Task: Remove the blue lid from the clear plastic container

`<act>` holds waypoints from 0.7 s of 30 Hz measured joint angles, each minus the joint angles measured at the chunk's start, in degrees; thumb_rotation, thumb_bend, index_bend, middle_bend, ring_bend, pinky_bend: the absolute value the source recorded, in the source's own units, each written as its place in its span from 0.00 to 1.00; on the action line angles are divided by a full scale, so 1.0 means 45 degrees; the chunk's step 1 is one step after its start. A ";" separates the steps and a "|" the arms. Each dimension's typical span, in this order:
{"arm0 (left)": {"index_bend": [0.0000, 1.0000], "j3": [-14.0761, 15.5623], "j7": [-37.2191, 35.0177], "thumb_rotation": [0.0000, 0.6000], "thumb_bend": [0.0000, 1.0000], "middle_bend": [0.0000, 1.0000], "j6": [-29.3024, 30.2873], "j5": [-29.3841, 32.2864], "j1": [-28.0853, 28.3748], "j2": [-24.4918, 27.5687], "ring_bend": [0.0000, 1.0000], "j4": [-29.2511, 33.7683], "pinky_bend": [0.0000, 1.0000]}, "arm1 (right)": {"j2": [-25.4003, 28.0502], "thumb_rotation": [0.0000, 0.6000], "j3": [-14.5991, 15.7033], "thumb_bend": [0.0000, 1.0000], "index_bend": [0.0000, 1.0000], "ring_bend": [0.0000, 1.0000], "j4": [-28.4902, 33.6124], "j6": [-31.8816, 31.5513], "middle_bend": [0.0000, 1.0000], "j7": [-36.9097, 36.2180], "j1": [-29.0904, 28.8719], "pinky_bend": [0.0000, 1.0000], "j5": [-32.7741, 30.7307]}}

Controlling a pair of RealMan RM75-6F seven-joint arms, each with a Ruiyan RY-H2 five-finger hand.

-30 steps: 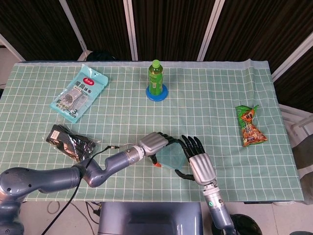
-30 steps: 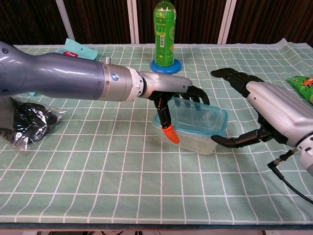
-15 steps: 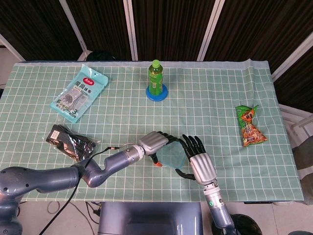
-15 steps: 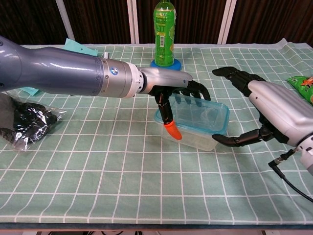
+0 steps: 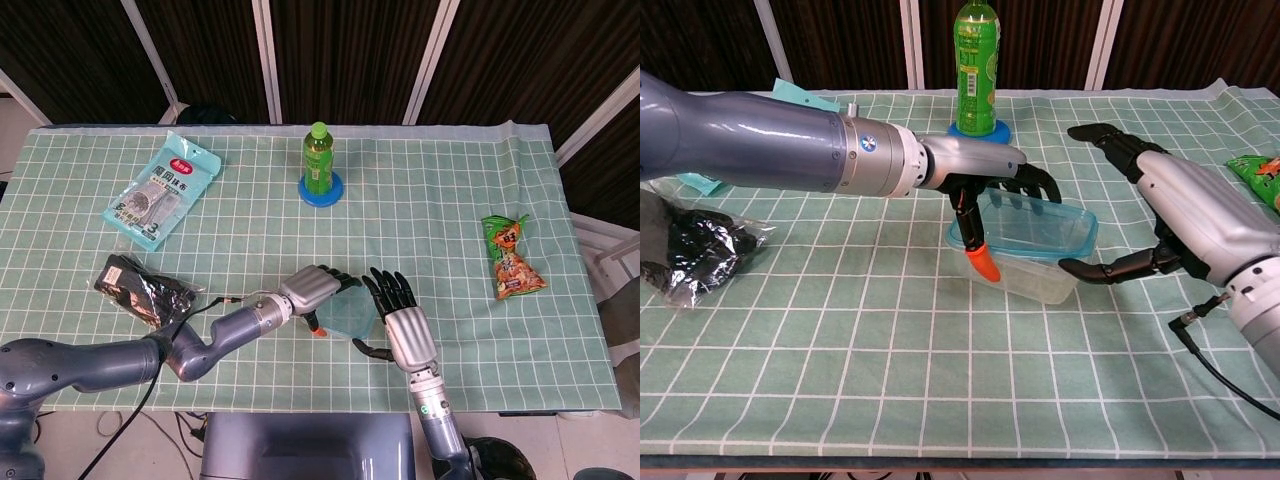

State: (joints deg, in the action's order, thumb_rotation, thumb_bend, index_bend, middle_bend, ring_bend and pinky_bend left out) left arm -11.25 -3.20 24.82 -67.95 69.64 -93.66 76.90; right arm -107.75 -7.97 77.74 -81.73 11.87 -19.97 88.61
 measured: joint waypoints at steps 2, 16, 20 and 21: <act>0.19 -0.0009 -0.0046 1.00 0.06 0.21 -0.0015 0.0022 0.0027 0.0004 0.21 0.0044 0.34 | -0.0044 1.00 0.0020 0.33 0.00 0.00 -0.0124 0.0035 0.00 0.0015 -0.0019 0.00 -0.0017; 0.13 0.0168 -0.0099 1.00 0.01 0.16 -0.0250 0.0036 0.0126 0.0182 0.19 0.0187 0.33 | -0.0350 1.00 0.0006 0.33 0.00 0.00 -0.0653 0.0091 0.00 -0.0230 -0.0127 0.00 -0.0090; 0.12 0.0174 -0.0079 1.00 0.01 0.16 -0.0205 0.0024 0.0153 0.0227 0.17 0.0257 0.32 | -0.0466 1.00 -0.0061 0.33 0.00 0.00 -0.0762 0.0117 0.00 -0.0265 -0.0235 0.00 -0.0069; 0.12 0.0173 -0.0079 1.00 0.01 0.16 -0.0199 0.0030 0.0159 0.0233 0.16 0.0264 0.32 | -0.0480 1.00 -0.0072 0.33 0.00 0.00 -0.0781 0.0128 0.00 -0.0253 -0.0251 0.00 -0.0072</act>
State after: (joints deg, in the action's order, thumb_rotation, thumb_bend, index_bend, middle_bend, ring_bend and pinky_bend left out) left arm -10.48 -3.55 23.93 -67.82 70.35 -92.61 78.08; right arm -109.91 -8.30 74.23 -81.16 10.73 -21.10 88.29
